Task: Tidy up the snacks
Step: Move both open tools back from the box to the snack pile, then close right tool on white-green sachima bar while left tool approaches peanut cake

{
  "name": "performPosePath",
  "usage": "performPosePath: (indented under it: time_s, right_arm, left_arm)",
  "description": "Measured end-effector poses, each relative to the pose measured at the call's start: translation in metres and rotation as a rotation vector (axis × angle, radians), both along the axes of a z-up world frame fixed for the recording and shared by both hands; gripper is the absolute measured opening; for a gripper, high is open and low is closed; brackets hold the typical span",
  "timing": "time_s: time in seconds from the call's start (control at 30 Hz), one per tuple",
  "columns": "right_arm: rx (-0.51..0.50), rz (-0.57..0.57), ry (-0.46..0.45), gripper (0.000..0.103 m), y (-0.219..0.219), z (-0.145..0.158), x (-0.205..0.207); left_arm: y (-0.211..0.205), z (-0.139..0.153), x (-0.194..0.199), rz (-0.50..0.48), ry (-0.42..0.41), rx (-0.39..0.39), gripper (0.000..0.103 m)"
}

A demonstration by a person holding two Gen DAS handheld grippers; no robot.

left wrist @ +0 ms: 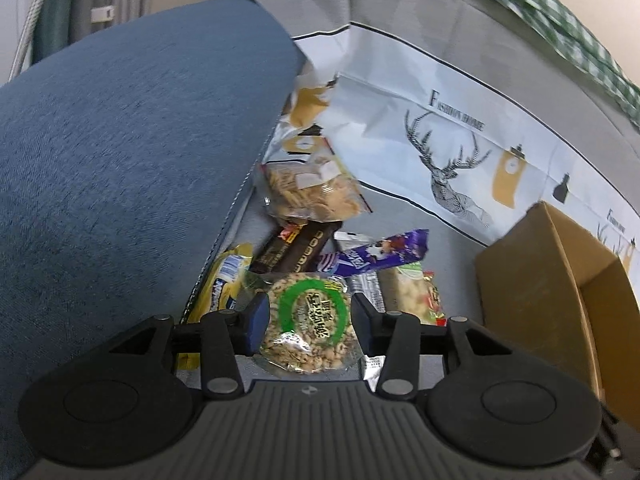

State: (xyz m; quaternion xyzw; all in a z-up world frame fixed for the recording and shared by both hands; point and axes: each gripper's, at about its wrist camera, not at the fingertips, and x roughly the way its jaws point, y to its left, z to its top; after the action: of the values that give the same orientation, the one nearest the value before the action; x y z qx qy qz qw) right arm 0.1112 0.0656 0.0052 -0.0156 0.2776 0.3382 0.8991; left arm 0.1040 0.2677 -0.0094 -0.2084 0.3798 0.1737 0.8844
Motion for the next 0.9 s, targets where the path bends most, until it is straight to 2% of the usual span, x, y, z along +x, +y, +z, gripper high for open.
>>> performPosePath:
  time_s: [0.13,0.23,0.3,0.43,0.5,0.63,0.73,0.8,0.9]
  right_arm:
    - [-0.018,-0.007,0.001,0.043,0.017,-0.017,0.012]
    - [-0.041,-0.032,0.025,0.044,0.025,-0.032,0.023]
    - [-0.059,-0.055,0.029,0.05,0.031,-0.04,0.031]
    - [-0.077,-0.096,0.026,0.054,0.046,-0.053,0.048]
    - [-0.082,-0.12,0.036,0.064,0.053,-0.058,0.059]
    - [-0.109,-0.131,0.068,0.065,0.066,-0.072,0.076]
    - [-0.117,-0.124,0.096,0.064,0.069,-0.079,0.085]
    - [-0.127,-0.108,0.105,0.046,0.07,-0.081,0.087]
    - [-0.126,-0.096,0.098,0.038,0.068,-0.079,0.087]
  left_arm:
    - [0.001,-0.005,0.002,0.01,0.014,-0.019,0.052]
    - [-0.001,-0.009,0.006,0.008,0.026,-0.014,0.061]
    - [-0.002,-0.013,0.01,0.01,0.035,-0.012,0.068]
    - [-0.005,-0.021,0.02,0.019,0.061,-0.011,0.077]
    - [-0.006,-0.024,0.025,0.024,0.076,-0.011,0.083]
    - [-0.007,-0.033,0.034,0.037,0.114,-0.001,0.086]
    - [-0.004,-0.039,0.04,0.049,0.13,-0.018,0.086]
    - [-0.001,-0.044,0.043,0.062,0.147,-0.042,0.086]
    - [0.001,-0.048,0.044,0.078,0.165,-0.07,0.086]
